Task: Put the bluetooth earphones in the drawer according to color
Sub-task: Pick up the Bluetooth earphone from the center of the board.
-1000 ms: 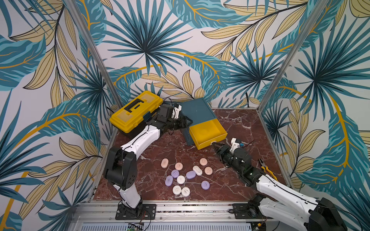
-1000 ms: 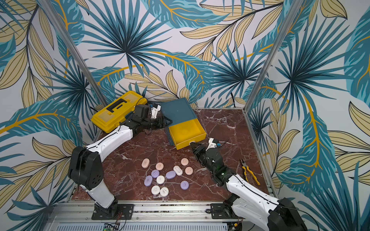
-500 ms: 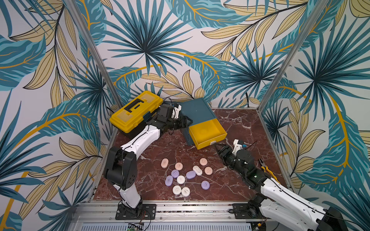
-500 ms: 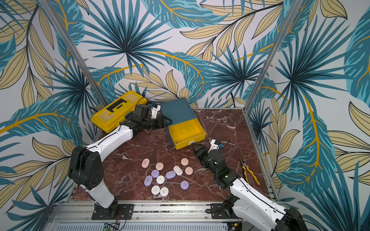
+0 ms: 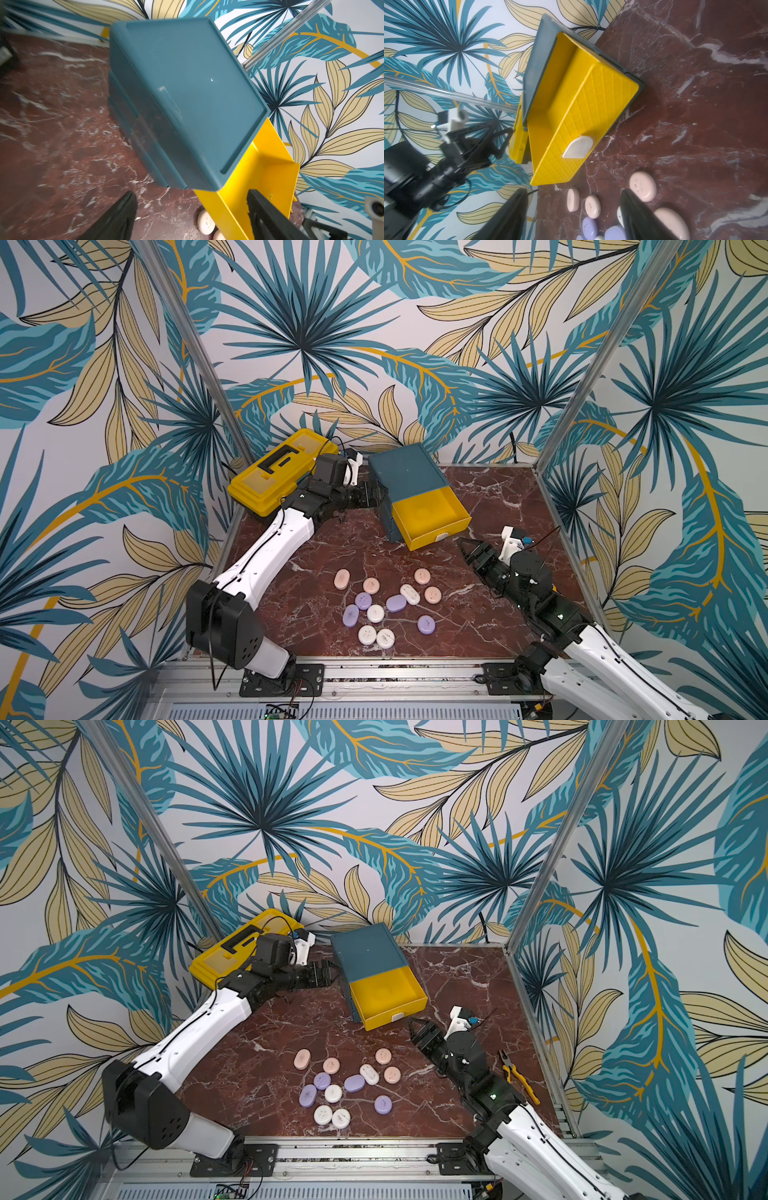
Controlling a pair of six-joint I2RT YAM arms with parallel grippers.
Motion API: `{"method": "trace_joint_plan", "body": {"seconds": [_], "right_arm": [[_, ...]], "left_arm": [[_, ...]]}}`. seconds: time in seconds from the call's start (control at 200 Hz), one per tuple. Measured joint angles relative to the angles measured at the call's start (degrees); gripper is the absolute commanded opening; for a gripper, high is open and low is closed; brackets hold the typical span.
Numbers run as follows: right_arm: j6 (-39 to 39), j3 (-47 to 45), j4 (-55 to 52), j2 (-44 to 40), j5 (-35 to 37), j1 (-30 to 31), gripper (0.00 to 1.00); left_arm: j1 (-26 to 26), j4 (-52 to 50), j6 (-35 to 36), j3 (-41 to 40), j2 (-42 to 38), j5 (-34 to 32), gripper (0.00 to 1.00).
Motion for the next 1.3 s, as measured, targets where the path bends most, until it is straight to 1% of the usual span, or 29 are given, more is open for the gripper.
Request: {"method": "trace_joint_plan", "body": {"seconds": [0.16,0.281,0.461,0.591,0.741,0.847,1.012,1.152,1.298], "right_arm": [[-3.34,3.08,-5.95,-1.25,2.08,0.0,0.76],[-5.62,5.42,-8.96,-1.44,3.52,0.0,0.77],[-7.72,6.19,-11.47,-1.49,4.39,-0.02,0.77],[-8.28,6.1,-12.59,-1.88,4.37,0.0,0.77],[-8.28,5.68,-12.7,-2.89,4.37,0.0,0.77],[-8.26,5.44,-13.11,-2.97,4.35,0.0,0.77],[-8.26,5.03,-13.88,-2.71,4.33,0.0,0.77],[-8.28,4.96,-13.9,-2.23,4.13,0.0,0.77],[-8.28,4.96,-13.9,-2.12,4.09,0.0,0.77]], "left_arm": [[-0.02,-12.09,5.75,-0.35,-7.56,-9.49,0.87],[-0.04,-18.56,8.11,-5.66,-10.95,-13.09,0.87],[-0.24,-23.91,8.7,-16.74,-13.16,-13.4,0.87],[-0.52,-24.5,8.02,-20.98,-16.11,-12.33,0.87],[-1.81,-24.57,6.56,-23.63,-19.26,-11.06,0.86],[-4.39,-25.18,4.76,-26.27,-20.92,-10.73,0.82],[-12.24,-28.33,0.26,-28.0,-21.77,-13.0,0.8],[-16.57,-29.73,-3.65,-28.11,-20.59,-15.72,0.79],[-20.0,-29.4,-8.13,-30.71,-18.4,-17.42,0.78]]}}
